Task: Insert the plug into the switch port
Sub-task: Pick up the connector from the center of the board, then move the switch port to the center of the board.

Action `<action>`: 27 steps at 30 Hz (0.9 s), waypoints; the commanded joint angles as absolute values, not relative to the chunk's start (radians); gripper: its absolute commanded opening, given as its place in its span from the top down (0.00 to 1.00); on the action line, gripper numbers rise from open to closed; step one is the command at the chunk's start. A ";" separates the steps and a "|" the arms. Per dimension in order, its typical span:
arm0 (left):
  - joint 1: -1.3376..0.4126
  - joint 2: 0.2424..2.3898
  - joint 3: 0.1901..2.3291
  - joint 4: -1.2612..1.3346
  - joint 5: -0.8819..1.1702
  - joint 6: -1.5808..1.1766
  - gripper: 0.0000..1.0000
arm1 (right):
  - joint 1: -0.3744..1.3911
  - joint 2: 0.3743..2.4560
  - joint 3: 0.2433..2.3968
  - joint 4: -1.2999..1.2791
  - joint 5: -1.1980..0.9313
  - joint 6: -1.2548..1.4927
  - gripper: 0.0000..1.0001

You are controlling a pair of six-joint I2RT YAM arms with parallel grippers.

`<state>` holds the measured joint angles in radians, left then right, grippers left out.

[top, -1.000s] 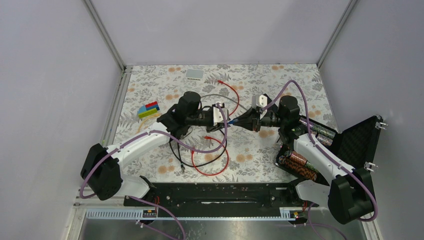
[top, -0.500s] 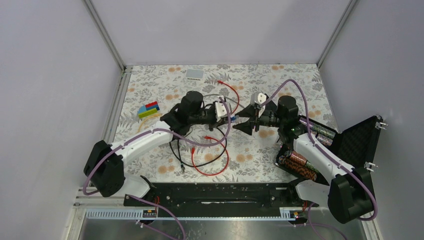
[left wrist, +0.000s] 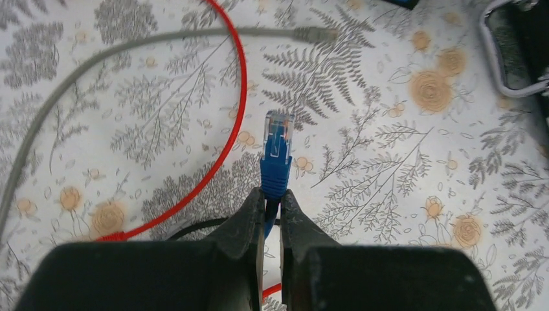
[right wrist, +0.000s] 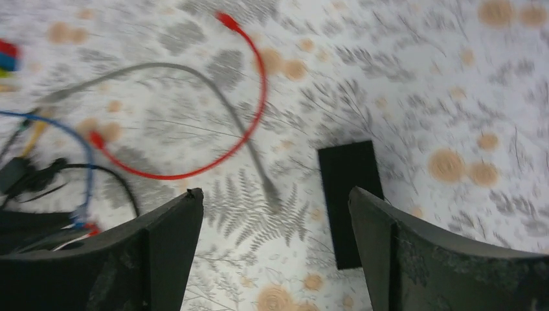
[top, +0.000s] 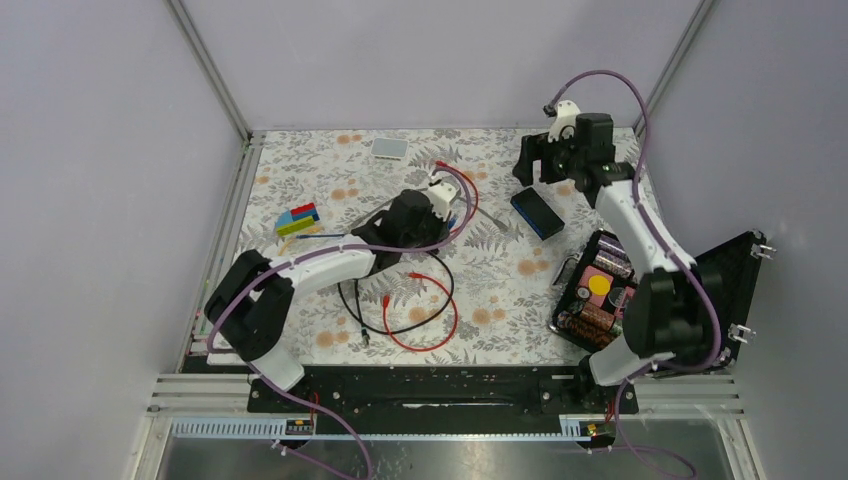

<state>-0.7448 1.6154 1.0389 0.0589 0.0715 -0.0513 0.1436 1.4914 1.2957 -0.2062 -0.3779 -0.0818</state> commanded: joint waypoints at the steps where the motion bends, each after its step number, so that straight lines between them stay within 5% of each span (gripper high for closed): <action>1: -0.779 1.656 1.019 0.127 -0.104 -0.164 1.00 | 0.119 1.682 1.450 -0.501 -0.171 -0.082 0.09; 13: -0.889 1.775 0.980 0.227 -0.180 -0.129 1.00 | 0.066 2.129 1.873 -0.795 -0.166 -0.160 0.12; 27: -0.937 1.796 0.950 0.241 -0.152 -0.178 1.00 | 0.052 2.315 2.047 -0.948 -0.201 -0.253 0.11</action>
<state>-0.9283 1.8000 0.9463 0.2062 -0.1642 -0.1329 0.0486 2.2784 1.9949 -0.8455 -0.1772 -0.2031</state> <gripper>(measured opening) 0.066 0.895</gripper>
